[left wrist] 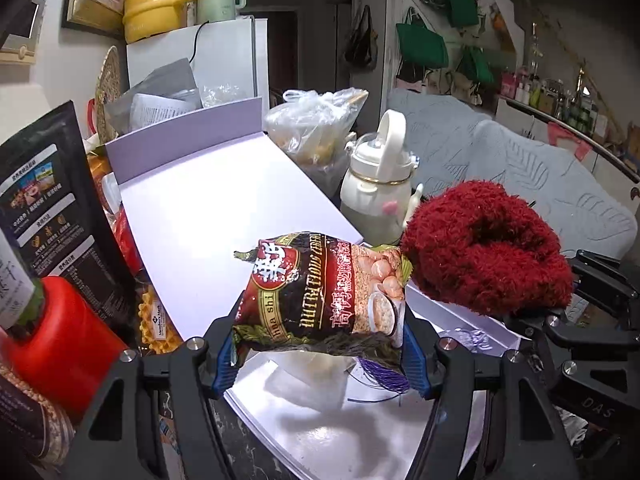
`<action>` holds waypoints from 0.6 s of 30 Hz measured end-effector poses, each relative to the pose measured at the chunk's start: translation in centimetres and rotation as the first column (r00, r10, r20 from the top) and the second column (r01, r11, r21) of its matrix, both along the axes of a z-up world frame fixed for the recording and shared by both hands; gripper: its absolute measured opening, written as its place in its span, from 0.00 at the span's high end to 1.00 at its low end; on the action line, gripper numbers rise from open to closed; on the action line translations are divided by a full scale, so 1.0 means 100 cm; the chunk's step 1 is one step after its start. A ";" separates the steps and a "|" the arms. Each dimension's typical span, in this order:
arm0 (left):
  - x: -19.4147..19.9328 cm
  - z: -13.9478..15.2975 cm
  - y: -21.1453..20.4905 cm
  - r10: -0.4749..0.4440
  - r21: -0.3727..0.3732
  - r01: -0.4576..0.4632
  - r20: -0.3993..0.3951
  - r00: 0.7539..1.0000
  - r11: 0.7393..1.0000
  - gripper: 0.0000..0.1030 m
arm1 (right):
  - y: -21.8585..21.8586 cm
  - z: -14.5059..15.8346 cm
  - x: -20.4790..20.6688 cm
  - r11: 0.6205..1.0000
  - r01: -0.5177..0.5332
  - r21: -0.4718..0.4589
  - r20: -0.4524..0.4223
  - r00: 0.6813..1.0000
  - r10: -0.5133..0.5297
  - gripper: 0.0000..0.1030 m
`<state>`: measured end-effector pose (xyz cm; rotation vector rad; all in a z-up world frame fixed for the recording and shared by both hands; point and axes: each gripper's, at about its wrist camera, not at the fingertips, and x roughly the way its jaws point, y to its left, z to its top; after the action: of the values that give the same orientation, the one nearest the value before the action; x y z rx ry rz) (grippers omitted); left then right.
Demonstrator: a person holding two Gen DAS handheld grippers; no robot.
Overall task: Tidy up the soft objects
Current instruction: 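Carry the snack bag and red fluffy ball with both grippers toward the lavender box, then lower both items into the lavender box and open both grippers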
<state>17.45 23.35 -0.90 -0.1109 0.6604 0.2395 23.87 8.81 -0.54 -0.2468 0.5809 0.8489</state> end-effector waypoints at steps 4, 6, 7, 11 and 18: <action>0.008 -0.012 0.003 0.008 0.002 -0.008 -0.032 0.999 1.000 0.37 | 0.002 -0.009 0.008 1.000 0.012 -0.006 -0.023 1.000 -0.013 0.66; 0.012 -0.018 0.005 0.014 0.000 -0.014 -0.048 0.999 1.000 0.37 | 0.004 -0.014 0.010 1.000 0.019 -0.012 -0.031 0.999 -0.019 0.66; 0.015 -0.023 0.006 0.017 -0.001 -0.017 -0.060 0.998 1.000 0.37 | 0.005 -0.016 0.012 1.000 0.022 -0.017 -0.035 0.999 -0.023 0.66; 0.023 -0.038 0.009 0.021 0.005 -0.020 -0.095 0.995 1.000 0.37 | 0.011 -0.029 0.017 0.998 0.037 -0.044 -0.049 0.998 -0.039 0.66; 0.032 -0.057 0.018 0.022 -0.033 -0.027 -0.155 0.988 0.999 0.37 | 0.013 -0.045 0.030 0.996 0.060 -0.059 -0.101 0.993 -0.066 0.66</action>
<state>20.61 25.12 -6.63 -0.1348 0.8182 0.2622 26.82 10.11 -5.02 -0.2356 0.7061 0.7881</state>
